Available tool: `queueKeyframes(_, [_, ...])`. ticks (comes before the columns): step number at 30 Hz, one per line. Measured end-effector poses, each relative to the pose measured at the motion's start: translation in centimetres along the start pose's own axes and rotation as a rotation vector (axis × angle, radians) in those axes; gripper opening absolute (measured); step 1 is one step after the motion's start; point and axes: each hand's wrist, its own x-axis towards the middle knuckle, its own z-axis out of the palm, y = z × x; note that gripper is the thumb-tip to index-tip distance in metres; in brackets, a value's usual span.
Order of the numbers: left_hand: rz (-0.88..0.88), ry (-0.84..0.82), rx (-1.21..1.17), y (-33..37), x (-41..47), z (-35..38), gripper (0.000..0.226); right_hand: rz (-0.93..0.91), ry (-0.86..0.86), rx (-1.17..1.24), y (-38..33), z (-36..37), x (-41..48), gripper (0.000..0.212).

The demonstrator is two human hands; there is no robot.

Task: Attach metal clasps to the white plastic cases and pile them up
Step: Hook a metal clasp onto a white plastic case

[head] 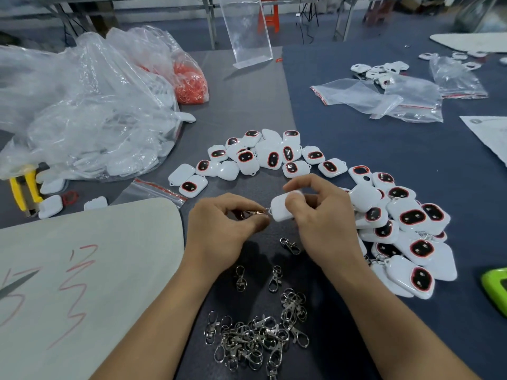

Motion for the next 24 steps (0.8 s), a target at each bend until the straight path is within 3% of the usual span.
queueKeyframes(8, [-0.113, 0.048, -0.294, -0.1, 0.3, 0.1, 0.037, 0.158, 0.039, 0.133, -0.2, -0.5, 0.7, 0.017])
queueKeyframes(13, [-0.158, 0.106, -0.316, -0.7, 0.7, -0.2, 0.038, 0.151, 0.082, 0.158, -0.2, -1.1, 0.9, 0.023])
queueKeyframes(15, [-0.148, 0.102, -0.29, -0.8, 0.6, -0.3, 0.038, 0.064, 0.174, 0.033, -0.1, -1.4, 1.0, 0.02])
queueKeyframes(19, [-0.11, 0.024, -0.132, -0.8, 0.4, -0.2, 0.027, -0.204, 0.461, -0.477, -0.2, -2.8, 1.2, 0.019])
queueKeyframes(22, [-0.002, -0.158, 0.042, -0.4, -0.3, 0.2, 0.023, -0.248, 0.551, -0.735, 0.1, -3.7, 1.4, 0.04])
queueKeyframes(24, [0.115, -0.284, 0.224, 0.0, -0.7, 0.8, 0.028, -0.287, 0.518, -0.77, 0.0, -3.6, 1.2, 0.053])
